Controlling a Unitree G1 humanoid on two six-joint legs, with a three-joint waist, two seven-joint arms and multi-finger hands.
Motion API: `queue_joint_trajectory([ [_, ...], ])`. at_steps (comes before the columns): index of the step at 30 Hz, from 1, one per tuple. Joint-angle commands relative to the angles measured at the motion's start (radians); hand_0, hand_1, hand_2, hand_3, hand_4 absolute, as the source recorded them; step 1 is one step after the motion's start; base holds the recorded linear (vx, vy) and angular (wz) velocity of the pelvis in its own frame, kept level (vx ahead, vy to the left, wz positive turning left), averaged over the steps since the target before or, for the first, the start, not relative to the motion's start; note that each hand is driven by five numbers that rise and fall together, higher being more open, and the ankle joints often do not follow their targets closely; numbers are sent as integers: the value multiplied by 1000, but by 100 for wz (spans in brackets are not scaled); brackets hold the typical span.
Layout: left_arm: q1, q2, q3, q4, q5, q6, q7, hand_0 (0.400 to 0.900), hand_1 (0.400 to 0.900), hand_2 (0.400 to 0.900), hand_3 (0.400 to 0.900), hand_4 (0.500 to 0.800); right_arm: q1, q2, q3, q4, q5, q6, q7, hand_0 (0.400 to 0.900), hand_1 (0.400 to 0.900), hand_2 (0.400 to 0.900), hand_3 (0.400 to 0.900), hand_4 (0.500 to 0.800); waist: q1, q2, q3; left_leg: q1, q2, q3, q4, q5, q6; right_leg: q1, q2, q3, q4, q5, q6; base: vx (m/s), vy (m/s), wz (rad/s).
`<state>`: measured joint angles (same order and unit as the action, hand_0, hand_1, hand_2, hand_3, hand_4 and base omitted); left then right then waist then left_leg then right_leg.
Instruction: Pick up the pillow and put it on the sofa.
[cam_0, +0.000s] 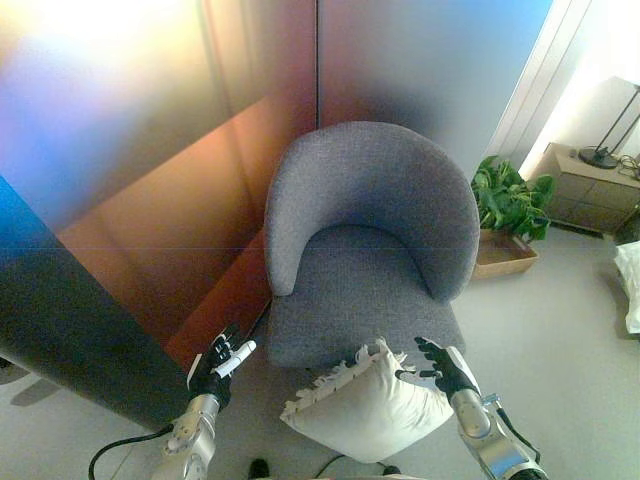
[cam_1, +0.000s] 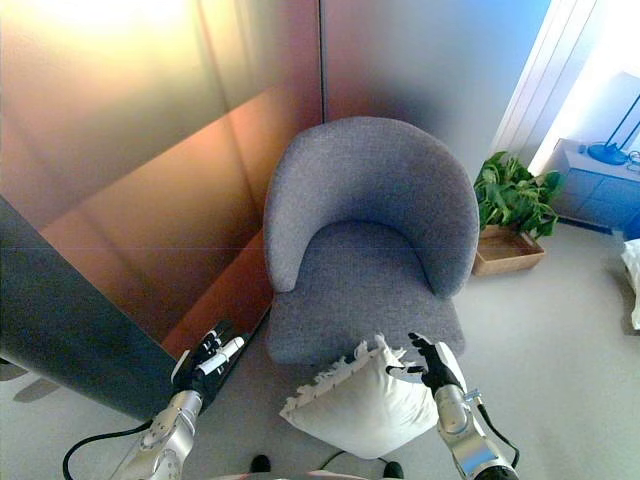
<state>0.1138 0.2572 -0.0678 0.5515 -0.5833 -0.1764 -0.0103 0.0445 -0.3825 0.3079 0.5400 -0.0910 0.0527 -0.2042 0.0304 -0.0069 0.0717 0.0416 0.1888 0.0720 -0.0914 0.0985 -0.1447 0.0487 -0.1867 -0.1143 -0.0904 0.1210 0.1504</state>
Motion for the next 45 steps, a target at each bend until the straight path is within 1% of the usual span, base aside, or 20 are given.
queue_joint_trajectory([
  [1,-102,40,9,-39,27,-97,-21,900,900,900,900,800,-73,-30,-38,-95,-32,-82,-27,900,900,900,900,800,5,-30,6,37,7,-7,4,-46,23,12,-87,-24,14,0,50,0,0,0],
  [7,-99,37,11,-44,-5,-107,-43,900,900,900,900,800,-70,-31,-33,-94,-31,-81,-29,900,900,900,900,800,8,-31,8,38,9,-8,4,-46,22,14,-87,-27,14,0,52,0,0,0],
  [11,-92,38,12,-44,2,-112,-34,900,900,900,900,800,-68,-34,-34,-90,-36,-81,-21,900,900,900,900,800,9,-32,9,40,10,-9,4,-47,22,17,-86,-27,14,-2,51,0,0,0],
  [17,-88,40,15,-38,8,-111,-38,900,900,900,900,800,-73,-46,-27,-69,-84,-69,-10,900,900,900,900,800,13,-35,5,44,11,-12,4,-48,22,17,-83,-20,12,-3,50,13,-1,0],
  [19,-83,40,11,-40,7,-110,-33,900,900,900,900,800,-78,-49,-23,-54,-91,-70,-5,900,900,900,900,800,15,-35,5,46,13,-14,4,-48,22,17,-82,-17,12,-4,49,42,2,1],
  [25,-77,40,-2,-23,6,-120,-47,900,900,900,900,800,-99,-56,-10,3,-108,-72,-11,900,900,900,900,800,27,-34,14,42,15,-22,4,-46,21,12,-79,-14,10,-3,47,42,5,4],
  [30,-100,40,-29,-24,-7,-128,-36,900,900,900,900,800,-143,-65,15,56,-115,-69,-40,900,900,900,900,800,38,-29,31,16,13,-31,4,-43,20,-13,-78,-15,10,2,48,-42,8,7],
  [32,-153,46,-56,-20,-26,-142,-22,900,900,900,900,800,-220,-82,43,126,-101,-86,-70,900,900,900,900,800,47,-22,68,-23,8,-44,4,-39,20,-49,-78,-11,13,7,49,-218,6,9],
  [33,-166,48,-61,-18,-30,-144,-18,900,900,900,900,800,-242,-85,48,143,-92,-88,-73,900,900,900,900,800,48,-20,78,-31,7,-47,5,-39,20,-57,-78,-11,14,9,49,-220,0,6],
  [36,-240,56,-88,-4,-62,-171,2,900,900,900,900,800,-377,-102,81,239,-71,-92,-85,900,900,900,900,800,55,-9,139,-77,-1,-62,13,-34,22,-103,-81,-2,23,15,47,-223,23,4],
  [39,-292,54,-109,3,-83,-184,18,900,900,900,900,800,-469,-112,106,316,-43,-108,-101,900,900,900,900,800,60,4,185,-110,-11,-73,21,-31,24,-135,-82,4,32,18,44,-159,38,4],
  [45,-331,48,-131,23,-108,-216,36,900,900,900,900,800,-550,-122,133,375,-27,-116,-107,900,900,900,900,800,62,16,236,-147,-24,-84,41,-34,28,-171,-89,16,43,21,44,-60,34,1],
])
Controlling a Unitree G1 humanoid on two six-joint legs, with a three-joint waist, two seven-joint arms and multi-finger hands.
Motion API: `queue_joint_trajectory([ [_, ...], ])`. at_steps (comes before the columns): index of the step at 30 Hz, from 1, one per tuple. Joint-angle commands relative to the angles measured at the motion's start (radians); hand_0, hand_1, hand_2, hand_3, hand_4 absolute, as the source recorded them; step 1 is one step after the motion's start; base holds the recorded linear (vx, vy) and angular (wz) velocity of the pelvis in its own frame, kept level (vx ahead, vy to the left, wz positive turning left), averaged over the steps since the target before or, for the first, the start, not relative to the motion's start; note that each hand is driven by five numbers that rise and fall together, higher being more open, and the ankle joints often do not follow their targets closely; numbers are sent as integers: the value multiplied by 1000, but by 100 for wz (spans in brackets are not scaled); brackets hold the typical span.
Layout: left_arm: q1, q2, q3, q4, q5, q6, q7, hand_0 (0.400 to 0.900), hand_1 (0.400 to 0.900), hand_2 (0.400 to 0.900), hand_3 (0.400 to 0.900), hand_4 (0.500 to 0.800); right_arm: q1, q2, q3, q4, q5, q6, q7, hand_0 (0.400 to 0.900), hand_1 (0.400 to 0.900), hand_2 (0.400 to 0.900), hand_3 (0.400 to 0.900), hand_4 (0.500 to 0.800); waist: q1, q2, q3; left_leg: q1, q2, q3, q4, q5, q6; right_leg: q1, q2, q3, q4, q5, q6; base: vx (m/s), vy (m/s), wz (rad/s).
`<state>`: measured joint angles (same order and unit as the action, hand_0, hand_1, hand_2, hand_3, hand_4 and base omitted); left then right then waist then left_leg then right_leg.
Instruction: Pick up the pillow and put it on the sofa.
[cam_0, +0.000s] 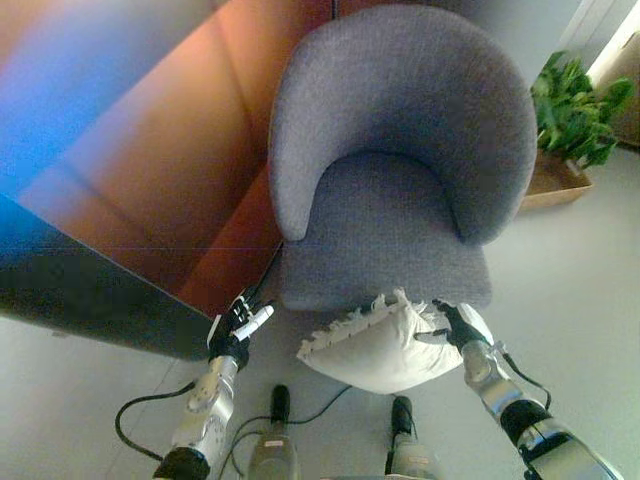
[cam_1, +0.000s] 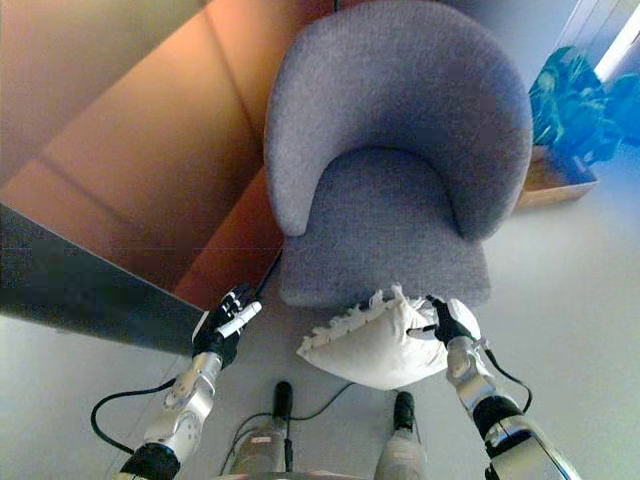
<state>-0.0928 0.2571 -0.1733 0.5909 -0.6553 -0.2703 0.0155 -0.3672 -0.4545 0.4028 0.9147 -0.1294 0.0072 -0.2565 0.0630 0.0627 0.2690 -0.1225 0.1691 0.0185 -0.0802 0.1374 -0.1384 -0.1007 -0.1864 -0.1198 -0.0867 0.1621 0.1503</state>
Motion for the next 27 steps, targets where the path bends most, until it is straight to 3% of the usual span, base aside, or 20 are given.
queue_joint_trajectory([
  [1,-128,47,-27,-16,-39,-126,10,900,900,900,900,800,-145,-52,41,7,10,-73,-55,900,900,900,900,800,30,-53,45,12,-6,-33,35,-74,22,-25,-90,23,41,-20,44,0,0,0],
  [10,-135,47,-44,-32,-42,-138,8,900,900,900,900,800,-184,-67,52,37,-19,-88,-51,900,900,900,900,800,38,-46,80,-6,-11,-48,50,-80,19,-35,-97,23,46,-23,48,-5,3,3],
  [14,-180,46,-53,-36,-41,-146,23,900,900,900,900,800,-259,-75,87,59,-31,-52,-7,900,900,900,900,800,39,-41,116,-28,-9,-47,47,-70,17,-63,-96,24,49,-15,48,-79,2,3],
  [27,-271,53,-73,-37,-43,-176,52,900,900,900,900,800,-388,-86,126,167,-78,-25,28,900,900,900,900,800,47,-35,196,-92,-15,-44,57,-52,14,-130,-99,13,62,6,49,-48,-5,2],
])
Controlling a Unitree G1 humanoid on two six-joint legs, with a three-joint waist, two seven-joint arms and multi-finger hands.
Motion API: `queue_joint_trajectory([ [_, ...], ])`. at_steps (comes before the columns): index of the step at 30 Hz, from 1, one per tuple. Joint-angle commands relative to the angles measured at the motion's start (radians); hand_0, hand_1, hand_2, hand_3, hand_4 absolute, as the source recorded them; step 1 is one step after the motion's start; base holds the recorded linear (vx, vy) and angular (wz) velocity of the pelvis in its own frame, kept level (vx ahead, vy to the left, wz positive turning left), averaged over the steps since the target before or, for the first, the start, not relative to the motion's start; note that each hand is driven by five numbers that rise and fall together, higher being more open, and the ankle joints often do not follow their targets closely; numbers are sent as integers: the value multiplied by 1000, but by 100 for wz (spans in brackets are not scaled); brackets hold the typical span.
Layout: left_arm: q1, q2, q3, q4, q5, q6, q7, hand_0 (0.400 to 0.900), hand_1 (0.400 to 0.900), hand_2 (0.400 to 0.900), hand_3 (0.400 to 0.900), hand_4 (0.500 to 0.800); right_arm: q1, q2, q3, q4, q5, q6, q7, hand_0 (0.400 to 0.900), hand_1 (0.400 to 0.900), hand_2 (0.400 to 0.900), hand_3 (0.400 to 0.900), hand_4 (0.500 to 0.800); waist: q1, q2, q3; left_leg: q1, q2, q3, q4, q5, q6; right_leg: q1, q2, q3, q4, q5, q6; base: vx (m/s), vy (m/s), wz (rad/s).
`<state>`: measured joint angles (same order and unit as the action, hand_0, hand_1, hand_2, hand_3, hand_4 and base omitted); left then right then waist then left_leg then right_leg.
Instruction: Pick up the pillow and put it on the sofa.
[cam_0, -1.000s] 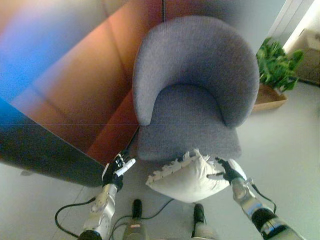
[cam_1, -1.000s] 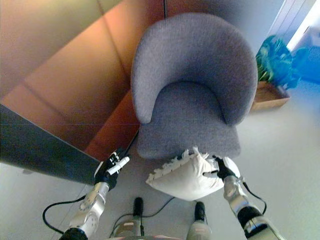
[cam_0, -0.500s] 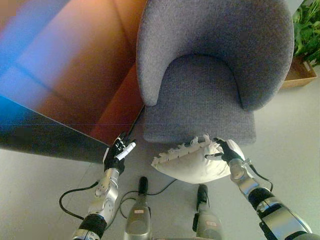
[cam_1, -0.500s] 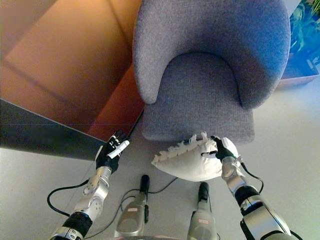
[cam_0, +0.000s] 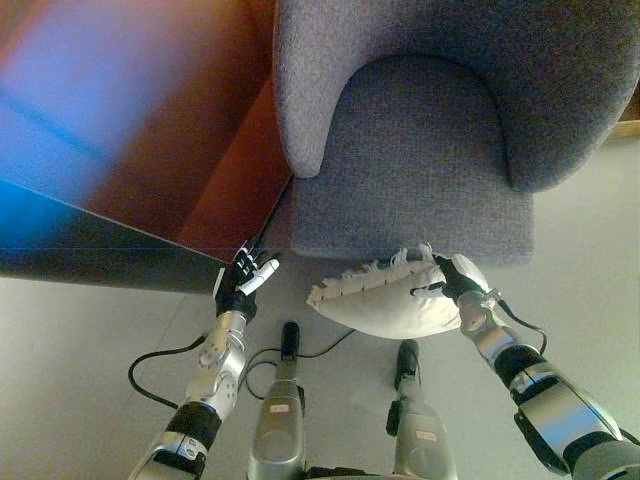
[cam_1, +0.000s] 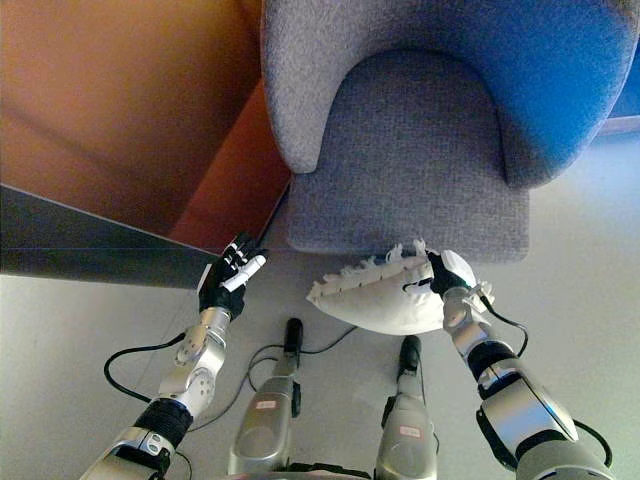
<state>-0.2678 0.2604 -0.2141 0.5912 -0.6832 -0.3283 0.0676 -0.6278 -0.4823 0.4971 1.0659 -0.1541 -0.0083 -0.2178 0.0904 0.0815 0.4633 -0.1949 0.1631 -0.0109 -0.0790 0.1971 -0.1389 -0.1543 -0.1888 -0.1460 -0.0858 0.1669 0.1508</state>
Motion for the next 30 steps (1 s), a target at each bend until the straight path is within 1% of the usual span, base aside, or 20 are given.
queue_joint_trajectory([
  [1,-101,49,-32,-38,-16,-120,0,900,900,900,900,800,-136,-60,37,23,-59,-5,-4,900,900,900,900,800,20,-53,6,-23,-10,-14,58,-112,15,-82,-98,39,62,3,48,0,0,0],
  [10,-142,49,-43,-46,-23,-137,12,900,900,900,900,800,-206,-77,74,60,-90,17,39,900,900,900,900,800,23,-52,48,-51,-17,-14,74,-112,16,-115,-97,41,67,15,48,-9,-4,0],
  [11,-146,49,-44,-47,-21,-139,13,900,900,900,900,800,-216,-77,78,63,-93,24,42,765,765,765,765,719,24,-52,53,-55,-17,-14,75,-111,16,-119,-97,41,66,17,48,-41,-20,0],
  [12,-149,48,-44,-48,-19,-141,14,900,900,900,900,800,-224,-79,81,67,-95,26,45,602,602,602,602,621,24,-52,56,-58,-18,-14,74,-110,16,-123,-96,40,65,19,48,-41,-13,-1],
  [13,-151,45,-45,-51,-16,-143,19,900,900,900,900,800,-233,-82,86,72,-96,25,49,400,400,400,400,500,25,-51,57,-63,-17,-13,72,-108,16,-128,-95,39,61,22,48,-42,-6,-2],
  [22,-157,45,-47,-51,-11,-157,26,900,900,900,900,800,-245,-87,93,61,-100,31,44,400,400,400,400,500,21,-52,57,-66,-24,-8,57,-102,19,-143,-95,31,56,33,51,-7,0,0],
  [30,-159,45,-39,-46,-17,-151,18,900,900,900,900,800,-235,-92,85,63,-104,25,58,400,400,400,400,500,19,-53,57,-39,-26,2,55,-108,19,-124,-98,29,58,30,52,0,0,0],
])
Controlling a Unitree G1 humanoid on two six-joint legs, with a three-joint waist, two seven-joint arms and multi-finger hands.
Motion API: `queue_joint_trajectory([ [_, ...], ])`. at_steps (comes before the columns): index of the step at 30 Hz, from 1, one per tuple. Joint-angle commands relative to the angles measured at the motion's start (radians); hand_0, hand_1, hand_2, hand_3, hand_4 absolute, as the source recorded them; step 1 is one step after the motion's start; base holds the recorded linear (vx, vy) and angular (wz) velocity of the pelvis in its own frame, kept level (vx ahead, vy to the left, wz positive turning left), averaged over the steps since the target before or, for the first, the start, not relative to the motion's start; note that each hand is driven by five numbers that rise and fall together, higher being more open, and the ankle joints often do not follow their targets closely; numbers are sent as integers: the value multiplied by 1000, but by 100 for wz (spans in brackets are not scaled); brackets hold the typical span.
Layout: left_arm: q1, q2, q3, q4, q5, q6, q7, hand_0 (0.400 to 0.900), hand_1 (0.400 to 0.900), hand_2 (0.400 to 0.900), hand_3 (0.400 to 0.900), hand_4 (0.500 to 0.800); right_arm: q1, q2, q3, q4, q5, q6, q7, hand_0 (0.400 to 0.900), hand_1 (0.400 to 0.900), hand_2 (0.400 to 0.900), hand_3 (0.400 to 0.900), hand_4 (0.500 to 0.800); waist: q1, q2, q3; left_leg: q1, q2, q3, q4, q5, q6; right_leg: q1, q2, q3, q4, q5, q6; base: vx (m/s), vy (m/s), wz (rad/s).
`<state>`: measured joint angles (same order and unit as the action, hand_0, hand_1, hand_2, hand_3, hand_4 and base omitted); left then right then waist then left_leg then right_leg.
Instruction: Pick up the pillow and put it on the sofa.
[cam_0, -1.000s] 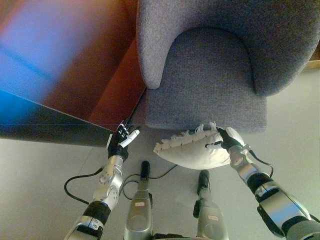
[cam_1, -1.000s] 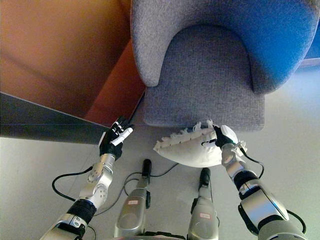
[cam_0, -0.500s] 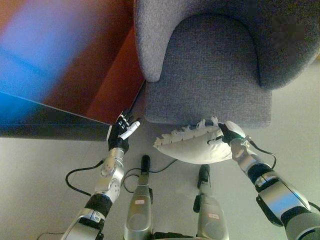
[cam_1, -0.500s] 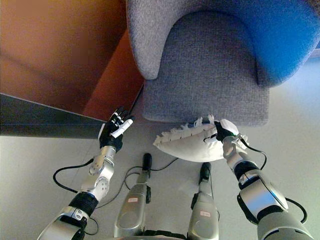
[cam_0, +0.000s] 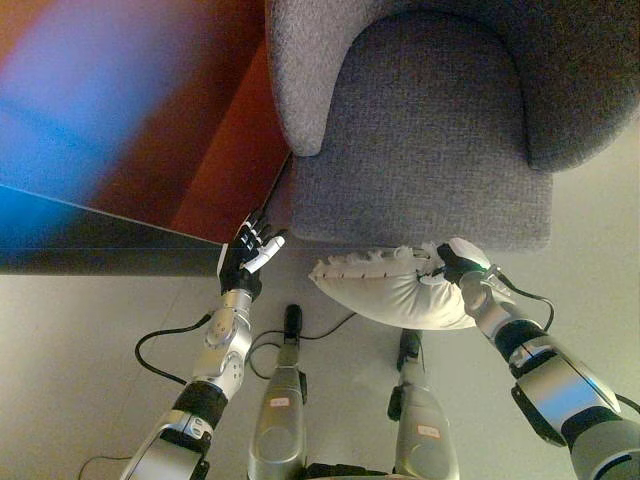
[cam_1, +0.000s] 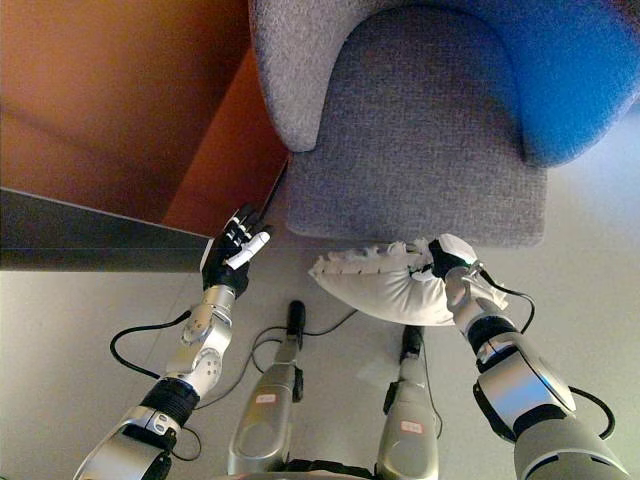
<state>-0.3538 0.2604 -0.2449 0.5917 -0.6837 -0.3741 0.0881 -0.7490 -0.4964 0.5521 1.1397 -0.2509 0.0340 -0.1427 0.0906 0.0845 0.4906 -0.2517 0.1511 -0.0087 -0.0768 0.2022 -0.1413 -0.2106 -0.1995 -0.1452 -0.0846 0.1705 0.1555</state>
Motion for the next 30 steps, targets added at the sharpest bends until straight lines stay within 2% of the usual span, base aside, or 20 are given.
queue_joint_trajectory([
  [1,-73,44,-7,-48,-17,-102,-3,900,900,900,900,800,-110,-79,28,-14,-8,-17,-15,400,400,400,400,500,19,-57,29,23,-13,1,53,-114,21,-63,-88,28,57,26,48,0,0,0],
  [8,-43,43,7,-40,-22,-89,-11,900,900,900,900,800,-45,-84,0,-57,-1,-28,-22,400,400,400,400,500,16,-71,-7,68,-11,5,35,-121,21,-19,-85,21,47,18,50,0,0,0],
  [13,-16,41,20,-35,-16,-68,-9,900,900,900,900,800,17,-105,-8,-149,-20,-19,26,400,400,400,400,500,9,-90,-54,114,-9,8,24,-126,21,28,-83,21,40,11,52,49,-17,2],
  [19,59,45,50,-32,0,-24,-11,900,900,900,900,800,136,-141,-39,-328,-41,36,55,400,400,400,400,500,2,-119,-149,185,4,11,7,-127,17,108,-78,12,32,-3,55,120,-36,3],
  [27,223,40,116,-55,43,37,-48,900,900,900,900,800,359,-177,-178,-593,-100,91,73,400,400,400,400,500,-4,-149,-300,290,27,30,-2,-134,10,232,-73,-8,9,-17,52,212,-30,0],
  [30,267,41,130,-61,58,63,-67,900,900,900,900,800,413,-178,-219,-640,-135,95,93,400,400,400,400,500,-3,-149,-345,324,31,34,-10,-142,12,266,-72,-15,4,-24,52,196,3,0],
])
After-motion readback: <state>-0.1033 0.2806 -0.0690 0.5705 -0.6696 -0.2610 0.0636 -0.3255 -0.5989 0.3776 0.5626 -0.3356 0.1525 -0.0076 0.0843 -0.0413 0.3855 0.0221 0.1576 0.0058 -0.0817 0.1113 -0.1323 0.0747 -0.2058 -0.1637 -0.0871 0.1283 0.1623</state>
